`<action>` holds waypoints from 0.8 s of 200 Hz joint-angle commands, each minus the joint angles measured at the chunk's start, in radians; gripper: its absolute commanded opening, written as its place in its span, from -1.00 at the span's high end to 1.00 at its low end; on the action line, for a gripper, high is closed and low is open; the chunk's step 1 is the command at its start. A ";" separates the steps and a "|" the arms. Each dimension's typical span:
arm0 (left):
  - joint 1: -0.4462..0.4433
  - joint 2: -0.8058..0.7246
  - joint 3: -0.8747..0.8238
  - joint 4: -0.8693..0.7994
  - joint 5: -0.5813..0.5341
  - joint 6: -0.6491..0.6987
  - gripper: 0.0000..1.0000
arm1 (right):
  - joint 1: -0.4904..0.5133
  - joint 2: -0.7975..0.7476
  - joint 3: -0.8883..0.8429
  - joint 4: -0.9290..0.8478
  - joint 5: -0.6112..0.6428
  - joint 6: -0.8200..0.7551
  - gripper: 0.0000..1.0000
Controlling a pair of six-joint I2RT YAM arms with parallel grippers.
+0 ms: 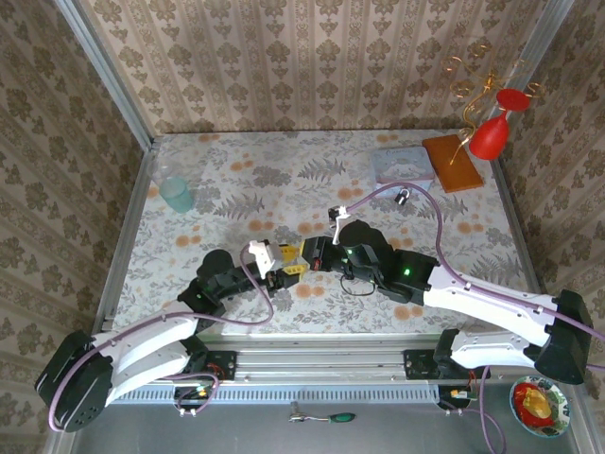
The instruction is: Unlock the padlock with the key
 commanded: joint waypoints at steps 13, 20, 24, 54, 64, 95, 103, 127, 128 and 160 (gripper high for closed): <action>0.010 -0.027 0.017 0.011 0.021 0.001 0.34 | 0.007 -0.017 -0.011 0.031 0.004 -0.001 1.00; 0.010 -0.029 0.016 0.012 0.017 0.004 0.39 | 0.007 -0.017 -0.011 0.032 0.007 -0.001 1.00; 0.010 -0.031 0.015 0.009 0.016 0.005 0.41 | 0.007 -0.017 -0.011 0.034 0.009 0.001 1.00; 0.012 -0.044 0.011 0.022 -0.017 -0.025 0.53 | 0.007 -0.027 -0.025 0.049 0.018 0.016 1.00; 0.012 -0.045 0.013 0.021 -0.018 -0.032 0.61 | 0.007 -0.032 -0.036 0.068 0.021 0.021 1.00; 0.014 -0.047 0.020 0.004 -0.028 -0.036 0.90 | 0.007 -0.030 -0.039 0.071 0.029 0.028 1.00; 0.013 -0.049 0.023 -0.003 -0.029 -0.038 0.99 | 0.007 -0.031 -0.039 0.069 0.032 0.030 1.00; 0.016 -0.052 0.024 -0.017 -0.042 -0.036 1.00 | 0.007 -0.043 -0.051 0.064 0.056 0.033 1.00; 0.016 -0.051 0.024 -0.017 -0.042 -0.036 1.00 | 0.007 -0.044 -0.051 0.063 0.057 0.033 1.00; 0.016 -0.049 0.044 -0.078 -0.052 -0.022 1.00 | 0.005 -0.084 -0.050 0.027 0.115 -0.077 0.49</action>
